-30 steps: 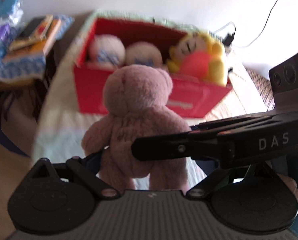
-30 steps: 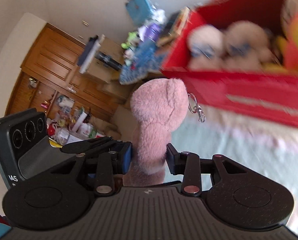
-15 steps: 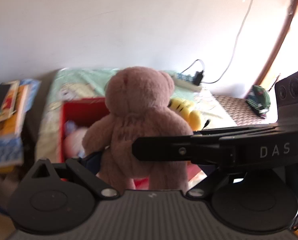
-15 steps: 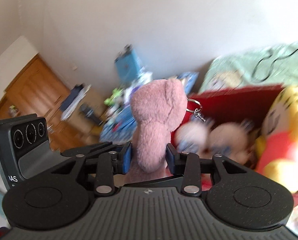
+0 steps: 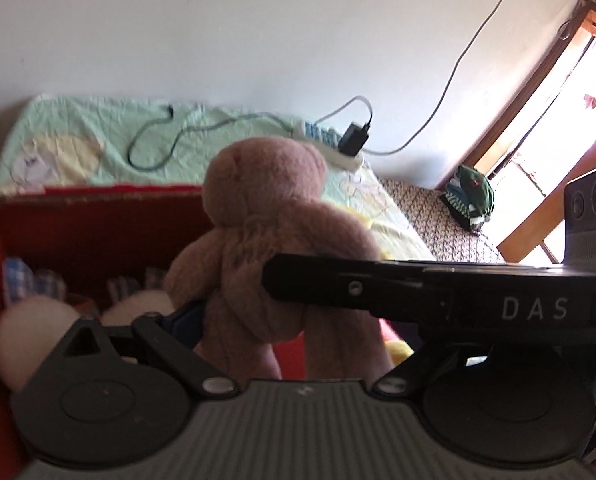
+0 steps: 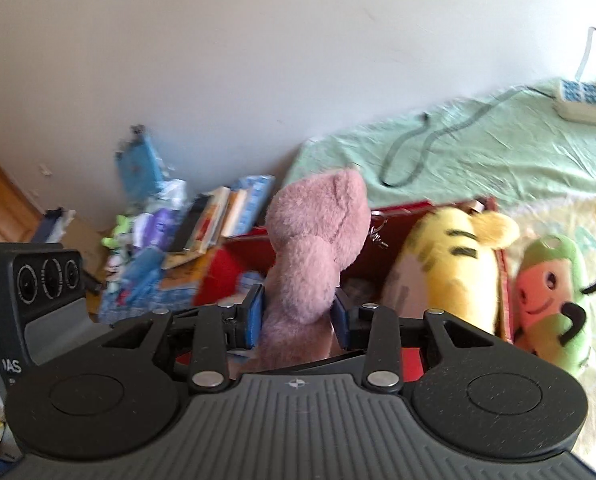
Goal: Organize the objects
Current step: 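Lower the teddy bear into the box beside the tiger with the right gripper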
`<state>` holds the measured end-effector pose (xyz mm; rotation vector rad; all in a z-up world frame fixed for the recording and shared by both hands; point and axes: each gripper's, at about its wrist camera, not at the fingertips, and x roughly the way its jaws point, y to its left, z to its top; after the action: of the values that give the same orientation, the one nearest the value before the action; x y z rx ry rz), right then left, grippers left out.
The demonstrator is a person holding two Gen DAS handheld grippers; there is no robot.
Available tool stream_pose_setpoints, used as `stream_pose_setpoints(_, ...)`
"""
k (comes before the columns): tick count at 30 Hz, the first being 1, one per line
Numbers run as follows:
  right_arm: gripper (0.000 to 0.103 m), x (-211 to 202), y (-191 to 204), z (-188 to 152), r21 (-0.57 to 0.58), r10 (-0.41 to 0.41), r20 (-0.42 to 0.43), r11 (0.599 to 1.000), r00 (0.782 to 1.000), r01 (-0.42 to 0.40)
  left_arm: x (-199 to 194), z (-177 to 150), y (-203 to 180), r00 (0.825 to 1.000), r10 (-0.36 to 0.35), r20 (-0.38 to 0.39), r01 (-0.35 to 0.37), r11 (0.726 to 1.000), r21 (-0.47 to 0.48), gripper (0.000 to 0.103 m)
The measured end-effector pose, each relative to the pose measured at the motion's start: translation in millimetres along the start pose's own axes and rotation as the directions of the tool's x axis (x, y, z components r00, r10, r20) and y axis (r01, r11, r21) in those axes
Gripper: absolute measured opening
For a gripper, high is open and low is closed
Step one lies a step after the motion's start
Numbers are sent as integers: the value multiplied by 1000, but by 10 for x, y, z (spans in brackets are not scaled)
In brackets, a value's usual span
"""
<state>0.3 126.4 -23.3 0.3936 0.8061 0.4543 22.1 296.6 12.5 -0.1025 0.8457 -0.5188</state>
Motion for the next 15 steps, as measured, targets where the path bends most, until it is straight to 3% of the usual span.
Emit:
stream_pose_setpoints(5,37,171,-63,-9,2,-108,-80,994,991,109,196,-91,101,998,3,-66,-6,999,-36,90)
stream_pose_setpoints(15,37,346,-180,-110,-13,-142,-131,990,981,141,268,-208,179,992,60,-115,-65,997,-42,94)
